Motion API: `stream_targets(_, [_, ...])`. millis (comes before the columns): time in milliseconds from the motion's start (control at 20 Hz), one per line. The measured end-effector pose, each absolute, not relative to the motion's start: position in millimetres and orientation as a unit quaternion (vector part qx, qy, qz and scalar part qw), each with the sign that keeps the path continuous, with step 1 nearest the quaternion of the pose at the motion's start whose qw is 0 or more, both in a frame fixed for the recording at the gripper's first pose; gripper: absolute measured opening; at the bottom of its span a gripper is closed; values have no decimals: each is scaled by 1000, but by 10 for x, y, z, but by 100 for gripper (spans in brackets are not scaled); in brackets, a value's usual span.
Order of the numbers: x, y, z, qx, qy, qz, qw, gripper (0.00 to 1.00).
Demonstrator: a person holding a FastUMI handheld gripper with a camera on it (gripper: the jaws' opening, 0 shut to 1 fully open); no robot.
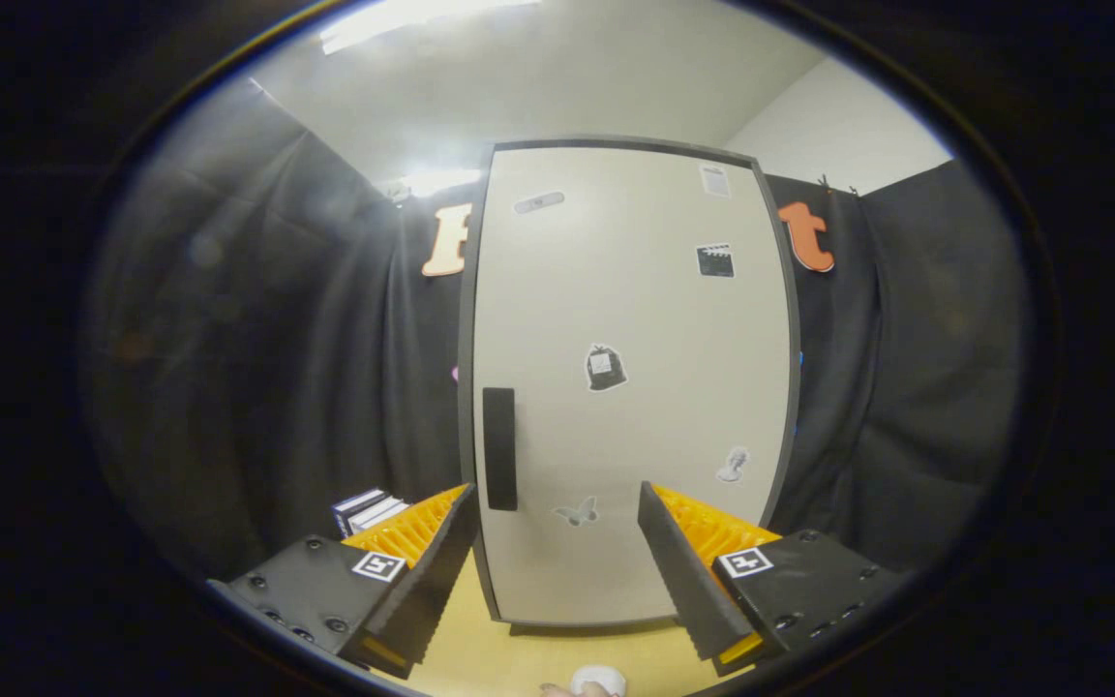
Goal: Open the shoe cabinet door, grab the shoes and put them into the shoe cabinet, then close the shoe cabinet door.
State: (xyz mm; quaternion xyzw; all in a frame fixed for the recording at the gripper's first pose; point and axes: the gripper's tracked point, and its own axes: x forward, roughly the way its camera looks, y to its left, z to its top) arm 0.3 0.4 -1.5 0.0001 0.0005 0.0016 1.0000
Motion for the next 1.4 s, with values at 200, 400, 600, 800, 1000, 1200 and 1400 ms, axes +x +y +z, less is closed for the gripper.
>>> stream_targets(200, [30,33,-21,-1,1,9,1000,91])
stream_targets(400, [86,91,-45,-4,6,17,1000,91])
stream_targets(600, [244,155,-41,-7,4,0,1000,91])
stream_targets(800, [504,274,-88,4,9,-21,1000,91])
stream_targets(1000, [796,413,-154,13,13,-29,999,91])
stream_targets(1200, [1066,474,-218,19,16,-37,999,91])
stream_targets(1400, [1284,495,-296,18,20,-44,999,91])
